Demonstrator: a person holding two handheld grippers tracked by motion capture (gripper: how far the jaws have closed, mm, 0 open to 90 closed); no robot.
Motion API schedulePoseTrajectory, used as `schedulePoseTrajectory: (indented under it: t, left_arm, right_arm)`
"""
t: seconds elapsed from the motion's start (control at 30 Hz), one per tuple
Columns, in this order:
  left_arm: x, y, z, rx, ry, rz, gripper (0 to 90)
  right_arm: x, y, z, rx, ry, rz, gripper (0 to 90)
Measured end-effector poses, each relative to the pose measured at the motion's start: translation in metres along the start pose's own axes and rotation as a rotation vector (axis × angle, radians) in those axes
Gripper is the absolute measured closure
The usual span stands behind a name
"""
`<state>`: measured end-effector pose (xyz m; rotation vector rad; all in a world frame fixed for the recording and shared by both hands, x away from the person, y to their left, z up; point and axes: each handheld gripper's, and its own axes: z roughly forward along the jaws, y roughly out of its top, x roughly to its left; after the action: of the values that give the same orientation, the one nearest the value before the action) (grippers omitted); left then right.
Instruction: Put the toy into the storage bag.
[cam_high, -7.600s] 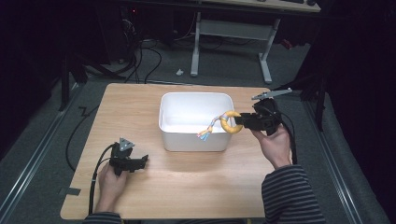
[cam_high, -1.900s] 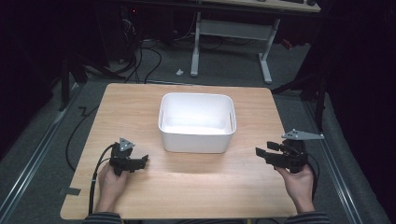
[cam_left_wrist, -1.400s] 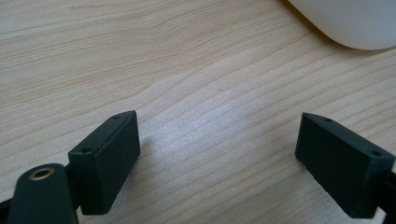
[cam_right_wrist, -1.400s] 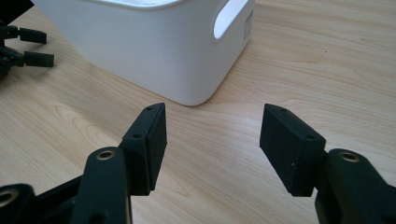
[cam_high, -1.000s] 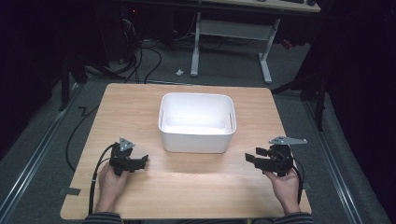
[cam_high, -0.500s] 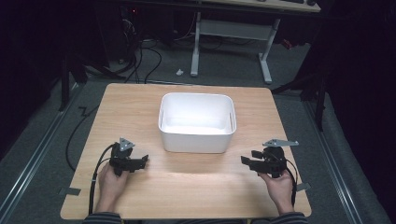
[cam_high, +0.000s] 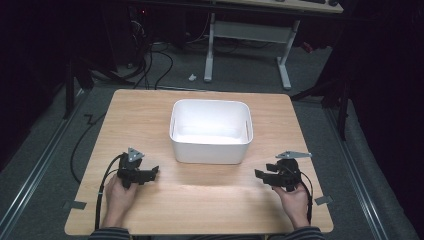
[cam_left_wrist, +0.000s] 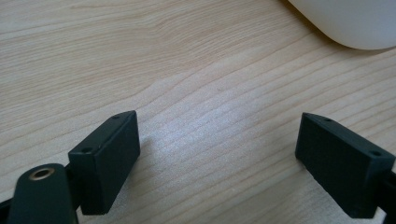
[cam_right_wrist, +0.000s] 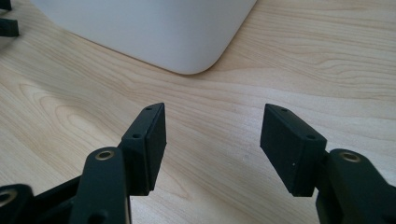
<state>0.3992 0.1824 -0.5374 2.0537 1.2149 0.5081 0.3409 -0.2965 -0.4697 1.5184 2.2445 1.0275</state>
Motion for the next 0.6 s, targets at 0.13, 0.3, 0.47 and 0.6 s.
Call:
schedulePoseTrajectory:
  t: [0.13, 0.3, 0.47, 0.6]
  left_arm:
    - [0.0, 0.0, 0.0, 0.0, 0.0, 0.0, 14.0]
    - [0.0, 0.0, 0.0, 0.0, 0.0, 0.0, 14.0]
    - [0.0, 0.0, 0.0, 0.0, 0.0, 0.0, 14.0]
    - [0.0, 0.0, 0.0, 0.0, 0.0, 0.0, 14.0]
  right_arm:
    - [0.001, -0.002, 0.005, 0.006, -0.008, -0.004, 41.1]
    - [0.0, -0.005, 0.013, 0.02, -0.018, -0.009, 41.0]
    - [0.001, -0.009, 0.026, 0.045, -0.05, -0.02, 40.8]
    - [0.002, -0.011, 0.034, 0.059, -0.076, -0.033, 40.7]
